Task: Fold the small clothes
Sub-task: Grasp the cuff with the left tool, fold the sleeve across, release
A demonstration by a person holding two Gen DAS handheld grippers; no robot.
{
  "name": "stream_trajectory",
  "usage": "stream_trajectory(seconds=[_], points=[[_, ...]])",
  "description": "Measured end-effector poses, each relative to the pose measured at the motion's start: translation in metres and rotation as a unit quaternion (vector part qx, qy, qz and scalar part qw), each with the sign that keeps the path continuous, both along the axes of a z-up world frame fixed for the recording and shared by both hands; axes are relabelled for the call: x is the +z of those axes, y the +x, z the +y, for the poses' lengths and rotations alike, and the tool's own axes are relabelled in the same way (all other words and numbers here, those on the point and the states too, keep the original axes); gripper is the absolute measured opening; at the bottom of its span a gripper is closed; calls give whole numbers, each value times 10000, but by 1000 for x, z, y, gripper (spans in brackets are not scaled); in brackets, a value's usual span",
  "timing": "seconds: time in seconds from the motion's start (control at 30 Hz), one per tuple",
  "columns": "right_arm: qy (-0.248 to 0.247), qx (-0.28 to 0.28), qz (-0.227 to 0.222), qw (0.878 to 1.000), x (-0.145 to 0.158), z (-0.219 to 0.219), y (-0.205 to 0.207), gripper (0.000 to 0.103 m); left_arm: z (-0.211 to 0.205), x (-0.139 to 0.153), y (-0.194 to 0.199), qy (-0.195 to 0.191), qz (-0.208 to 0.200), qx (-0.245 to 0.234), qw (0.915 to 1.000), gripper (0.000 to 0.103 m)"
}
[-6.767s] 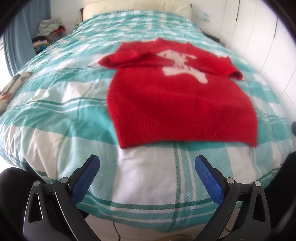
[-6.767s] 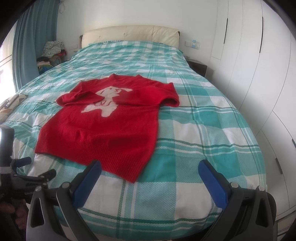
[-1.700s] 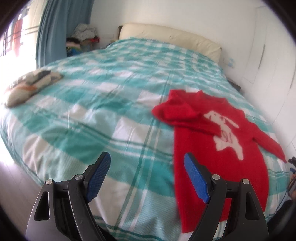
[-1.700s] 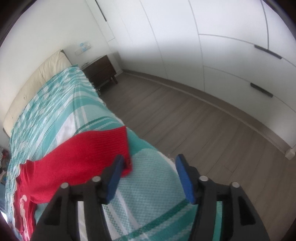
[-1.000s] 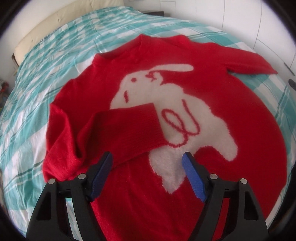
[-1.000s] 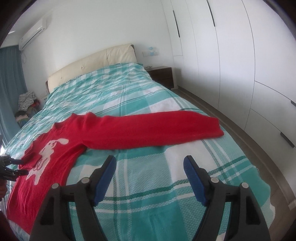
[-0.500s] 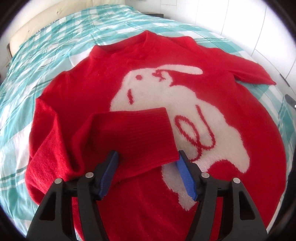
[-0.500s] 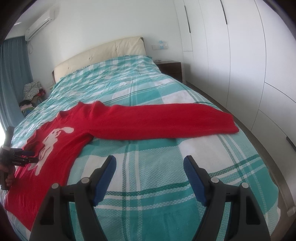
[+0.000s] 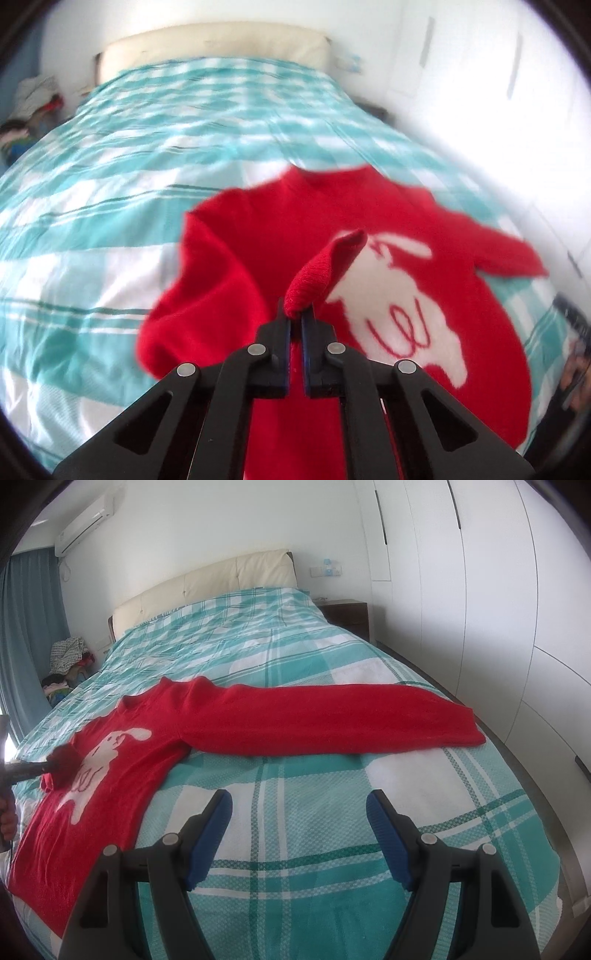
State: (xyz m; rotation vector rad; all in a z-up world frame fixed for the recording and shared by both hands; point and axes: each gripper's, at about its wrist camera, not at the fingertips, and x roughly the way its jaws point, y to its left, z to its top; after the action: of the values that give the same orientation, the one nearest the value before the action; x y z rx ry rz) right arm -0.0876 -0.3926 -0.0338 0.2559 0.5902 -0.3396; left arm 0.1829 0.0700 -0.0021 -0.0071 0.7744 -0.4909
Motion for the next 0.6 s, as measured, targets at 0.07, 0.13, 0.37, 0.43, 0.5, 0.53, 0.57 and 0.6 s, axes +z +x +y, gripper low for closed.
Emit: stream_trajectory(seconds=[0.07, 0.13, 0.37, 0.43, 0.5, 0.53, 0.57, 0.6], points=[[57, -3, -27, 10000, 0, -2, 0, 75, 53, 14, 2, -413, -25, 896, 9951, 3], [101, 4, -21, 9999, 0, -3, 0, 75, 104, 20, 4, -592, -96, 1716, 9833, 3], [18, 36, -27, 10000, 2, 2, -1, 75, 216, 8, -10, -378, -359, 3579, 9323, 3], [-22, 41, 14, 10000, 1, 3, 1, 75, 234, 0, -16, -408, -342, 3843, 9217, 3], [-78, 47, 25, 10000, 1, 5, 1, 75, 250, -9, -19, -468, -261, 4051, 9127, 2], [-117, 49, 28, 9999, 1, 7, 1, 75, 256, -14, -18, -462, -226, 4154, 9082, 2], [-155, 49, 36, 9999, 1, 8, 1, 75, 261, -19, -20, -440, -190, 4230, 9049, 2], [-187, 51, 44, 9998, 2, 8, 1, 75, 264, -24, -21, -398, -136, 4296, 9021, 2]])
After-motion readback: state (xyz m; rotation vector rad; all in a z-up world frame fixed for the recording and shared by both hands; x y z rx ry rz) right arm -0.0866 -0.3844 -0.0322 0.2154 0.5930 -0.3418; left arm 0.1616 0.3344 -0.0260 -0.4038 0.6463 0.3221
